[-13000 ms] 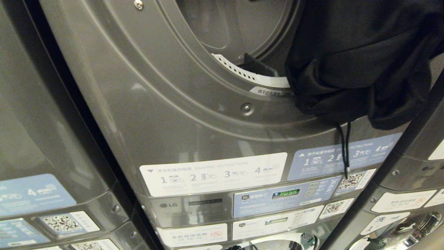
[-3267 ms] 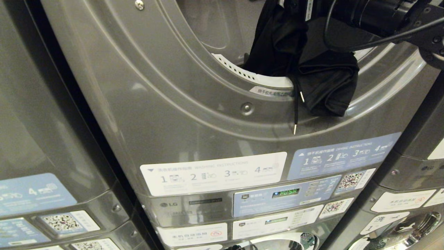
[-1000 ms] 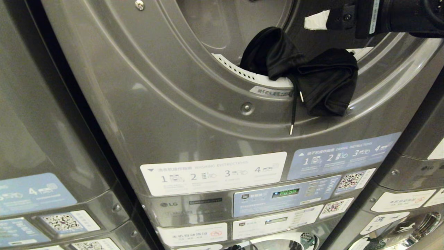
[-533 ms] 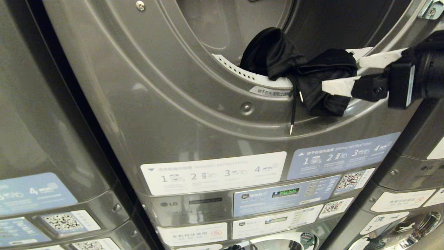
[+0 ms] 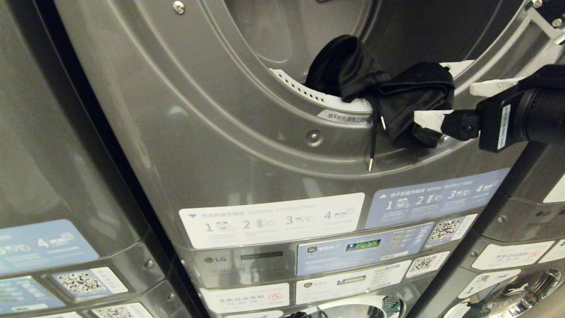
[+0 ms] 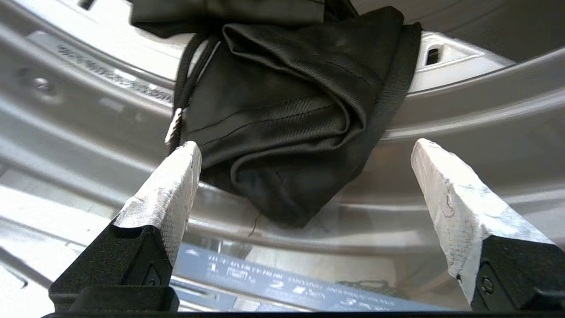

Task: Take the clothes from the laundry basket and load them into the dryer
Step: Put the clothes in the dryer

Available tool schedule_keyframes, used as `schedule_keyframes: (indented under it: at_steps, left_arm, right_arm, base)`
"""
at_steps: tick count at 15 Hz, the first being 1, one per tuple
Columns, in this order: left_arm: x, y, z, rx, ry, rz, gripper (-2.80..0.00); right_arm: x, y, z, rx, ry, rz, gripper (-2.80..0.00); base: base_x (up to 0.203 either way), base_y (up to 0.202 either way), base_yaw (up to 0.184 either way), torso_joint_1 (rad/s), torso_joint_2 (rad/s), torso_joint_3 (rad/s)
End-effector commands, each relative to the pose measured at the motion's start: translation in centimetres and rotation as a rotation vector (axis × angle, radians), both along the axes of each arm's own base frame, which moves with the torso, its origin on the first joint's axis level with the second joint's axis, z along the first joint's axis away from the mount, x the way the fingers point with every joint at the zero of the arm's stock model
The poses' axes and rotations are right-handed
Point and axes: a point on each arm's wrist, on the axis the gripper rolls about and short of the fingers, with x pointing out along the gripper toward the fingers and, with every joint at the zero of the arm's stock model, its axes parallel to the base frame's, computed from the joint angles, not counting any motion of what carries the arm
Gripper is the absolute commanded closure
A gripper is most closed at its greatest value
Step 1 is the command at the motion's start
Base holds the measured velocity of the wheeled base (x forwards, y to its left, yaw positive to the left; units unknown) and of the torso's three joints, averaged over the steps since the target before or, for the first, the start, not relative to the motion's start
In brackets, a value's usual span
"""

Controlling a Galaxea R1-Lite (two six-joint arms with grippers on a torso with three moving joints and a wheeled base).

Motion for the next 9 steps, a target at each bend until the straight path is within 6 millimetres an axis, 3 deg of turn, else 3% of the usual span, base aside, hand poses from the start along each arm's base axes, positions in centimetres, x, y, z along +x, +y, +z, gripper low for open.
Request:
schedule_keyframes:
  at_steps: [1,9]
  left_arm:
    - [0.2,0.0,-0.8,-0.002,0.028,0.002,0.0]
    - [0.2,0.0,-0.8,-0.003,0.028,0.001,0.0]
  right_arm:
    - [0.9,0.6,-0.9,-0.017,0.027,-0.003,-2.8]
    - [3.5,2.1,-2.0,-0.014,0.021,-0.014,-2.8]
  base:
    - [0.0,0.0,0.0,0.0,0.0,0.0]
    - [0.0,0.0,0.0,0.0,0.0,0.0]
